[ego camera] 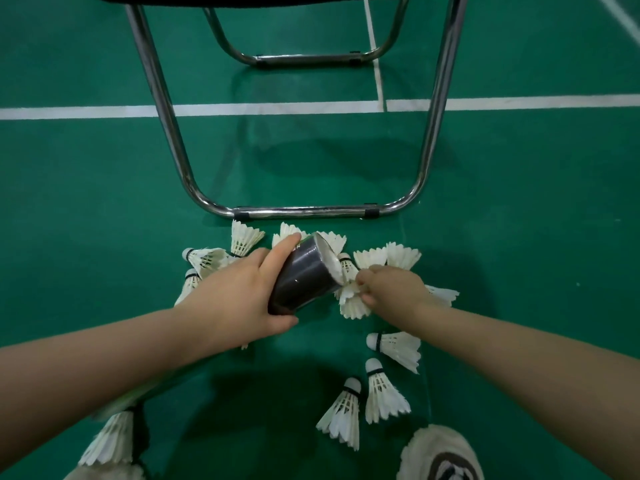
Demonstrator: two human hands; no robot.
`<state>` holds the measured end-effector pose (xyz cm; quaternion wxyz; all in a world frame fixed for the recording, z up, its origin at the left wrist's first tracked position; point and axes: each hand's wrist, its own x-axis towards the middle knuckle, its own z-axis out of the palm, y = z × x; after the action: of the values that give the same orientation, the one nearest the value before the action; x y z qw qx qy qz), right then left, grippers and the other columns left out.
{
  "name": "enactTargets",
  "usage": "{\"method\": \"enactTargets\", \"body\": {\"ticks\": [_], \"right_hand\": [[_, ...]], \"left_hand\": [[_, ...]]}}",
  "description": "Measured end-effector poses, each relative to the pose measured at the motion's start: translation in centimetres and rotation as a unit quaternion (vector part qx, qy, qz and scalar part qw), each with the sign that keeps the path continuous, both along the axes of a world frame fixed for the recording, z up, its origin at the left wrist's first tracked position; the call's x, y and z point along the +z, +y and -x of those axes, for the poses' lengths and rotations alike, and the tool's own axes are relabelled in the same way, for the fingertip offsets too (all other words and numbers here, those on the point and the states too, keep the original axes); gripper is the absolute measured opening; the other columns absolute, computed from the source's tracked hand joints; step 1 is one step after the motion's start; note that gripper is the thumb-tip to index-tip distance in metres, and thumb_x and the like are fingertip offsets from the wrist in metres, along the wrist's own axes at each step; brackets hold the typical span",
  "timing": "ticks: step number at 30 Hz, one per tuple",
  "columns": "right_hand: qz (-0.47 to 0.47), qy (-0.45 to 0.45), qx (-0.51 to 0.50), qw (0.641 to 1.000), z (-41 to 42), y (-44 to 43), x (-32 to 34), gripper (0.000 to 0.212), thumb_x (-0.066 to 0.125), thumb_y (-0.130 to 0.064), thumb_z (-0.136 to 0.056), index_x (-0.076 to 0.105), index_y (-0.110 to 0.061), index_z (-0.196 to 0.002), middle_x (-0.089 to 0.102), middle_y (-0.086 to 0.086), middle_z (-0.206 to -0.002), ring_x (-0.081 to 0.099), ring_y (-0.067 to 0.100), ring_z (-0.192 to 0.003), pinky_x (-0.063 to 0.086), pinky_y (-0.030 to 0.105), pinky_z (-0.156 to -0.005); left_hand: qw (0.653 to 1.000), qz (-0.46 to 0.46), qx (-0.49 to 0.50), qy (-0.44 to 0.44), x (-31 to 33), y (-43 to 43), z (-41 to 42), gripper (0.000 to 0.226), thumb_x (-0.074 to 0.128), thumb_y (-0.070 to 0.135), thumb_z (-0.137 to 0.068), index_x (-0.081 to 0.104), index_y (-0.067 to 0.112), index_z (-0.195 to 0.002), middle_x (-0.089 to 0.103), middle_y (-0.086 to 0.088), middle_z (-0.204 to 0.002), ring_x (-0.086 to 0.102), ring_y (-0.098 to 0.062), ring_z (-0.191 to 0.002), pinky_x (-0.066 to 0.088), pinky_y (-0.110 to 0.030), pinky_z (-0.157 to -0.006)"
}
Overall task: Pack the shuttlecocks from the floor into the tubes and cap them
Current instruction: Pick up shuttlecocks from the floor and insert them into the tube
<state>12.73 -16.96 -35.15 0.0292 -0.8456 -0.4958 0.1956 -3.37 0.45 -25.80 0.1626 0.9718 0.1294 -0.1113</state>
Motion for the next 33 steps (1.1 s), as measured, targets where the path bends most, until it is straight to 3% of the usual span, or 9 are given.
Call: {"method": "enactTargets", "body": {"ticks": [3, 7, 13, 16, 18, 22, 27, 30, 33], "right_hand": [[-0.053, 0.002, -0.075, 0.996, -0.6, -0.3, 1.1, 0.026, 0.040, -0.035, -0.097, 0.061, -0.020, -0.099, 0.057, -0.004, -0.093, 0.055, 0.016, -0.087, 0.049, 0.032, -0.069], [-0.130, 0.132, -0.199, 0.962, -1.4, -2.0, 3.1, 0.020, 0.050, -0.031, -0.094, 0.065, -0.017, -0.093, 0.063, -0.001, -0.088, 0.057, 0.020, -0.083, 0.048, 0.036, -0.074], [-0.332, 0.366, -0.363, 0.790, -1.4, -2.6, 6.7, 0.017, 0.056, -0.010, -0.090, 0.065, -0.018, -0.077, 0.064, 0.005, -0.080, 0.057, 0.016, -0.076, 0.048, 0.028, -0.075], [-0.320, 0.419, -0.325, 0.786, -0.1, -1.6, 7.4, 0.015, 0.054, -0.007, -0.090, 0.067, -0.012, -0.085, 0.067, 0.019, -0.087, 0.059, 0.021, -0.078, 0.050, 0.037, -0.077], [-0.303, 0.450, -0.309, 0.781, 0.7, -0.8, 7.5, 0.016, 0.055, -0.009, -0.089, 0.067, -0.016, -0.082, 0.068, 0.007, -0.079, 0.060, 0.016, -0.072, 0.050, 0.034, -0.070], [-0.253, 0.380, -0.258, 0.851, 1.2, 0.2, 7.0, 0.014, 0.059, -0.020, -0.087, 0.057, -0.028, -0.098, 0.058, -0.009, -0.088, 0.057, 0.007, -0.079, 0.053, 0.029, -0.074], [-0.414, 0.404, -0.322, 0.750, 0.7, -0.6, 8.1, 0.005, 0.056, -0.019, -0.082, 0.059, -0.017, -0.078, 0.057, -0.004, -0.075, 0.053, 0.009, -0.075, 0.046, 0.020, -0.074], [-0.366, 0.440, -0.215, 0.791, 1.3, -0.9, 8.6, 0.028, 0.044, -0.025, -0.081, 0.067, -0.009, -0.077, 0.065, -0.003, -0.071, 0.059, 0.006, -0.071, 0.047, 0.013, -0.069], [-0.282, 0.484, -0.147, 0.815, 2.4, -0.7, 8.5, 0.037, 0.036, -0.035, -0.084, 0.068, -0.017, -0.084, 0.069, -0.019, -0.071, 0.061, -0.009, -0.072, 0.040, 0.000, -0.067]], "left_hand": [[1.000, -0.003, 0.008, 0.003, -0.3, 0.0, -0.2, 0.105, 0.064, 0.058, -0.070, -0.013, 0.039, -0.139, 0.045, 0.003, -0.128, 0.052, -0.018, -0.102, 0.044, -0.030, -0.086], [1.000, -0.022, -0.003, 0.020, -0.9, 0.2, -0.3, 0.105, 0.063, 0.059, -0.072, -0.011, 0.035, -0.143, 0.046, 0.000, -0.126, 0.052, -0.019, -0.101, 0.045, -0.031, -0.085], [0.999, -0.017, -0.027, 0.027, -1.0, -0.3, -0.6, 0.105, 0.062, 0.058, -0.074, -0.014, 0.034, -0.143, 0.045, 0.004, -0.127, 0.049, -0.012, -0.097, 0.038, -0.020, -0.075], [0.999, -0.013, -0.035, 0.022, -1.0, -0.7, -0.6, 0.105, 0.062, 0.058, -0.074, -0.013, 0.034, -0.143, 0.043, 0.005, -0.130, 0.050, -0.012, -0.102, 0.040, -0.021, -0.080], [0.999, -0.009, -0.039, 0.021, -1.0, -1.0, -0.6, 0.105, 0.062, 0.058, -0.074, -0.014, 0.034, -0.143, 0.041, 0.004, -0.132, 0.049, -0.013, -0.108, 0.042, -0.023, -0.086], [0.999, 0.000, -0.050, 0.013, -0.7, -1.6, -0.5, 0.105, 0.061, 0.059, -0.073, -0.015, 0.037, -0.142, 0.038, 0.005, -0.134, 0.046, -0.014, -0.113, 0.044, -0.028, -0.091], [0.999, -0.002, -0.043, 0.012, -0.3, -1.6, -0.5, 0.106, 0.062, 0.058, -0.074, -0.015, 0.035, -0.143, 0.040, 0.005, -0.133, 0.048, -0.012, -0.109, 0.041, -0.023, -0.088], [0.999, -0.001, -0.042, 0.017, -0.4, -1.6, -0.5, 0.106, 0.061, 0.059, -0.074, -0.017, 0.037, -0.141, 0.040, 0.006, -0.133, 0.048, -0.012, -0.109, 0.041, -0.022, -0.087], [0.999, 0.009, -0.042, 0.023, -0.6, -1.7, -0.5, 0.106, 0.063, 0.059, -0.072, -0.016, 0.039, -0.139, 0.041, 0.006, -0.132, 0.049, -0.012, -0.107, 0.043, -0.024, -0.088]]}}
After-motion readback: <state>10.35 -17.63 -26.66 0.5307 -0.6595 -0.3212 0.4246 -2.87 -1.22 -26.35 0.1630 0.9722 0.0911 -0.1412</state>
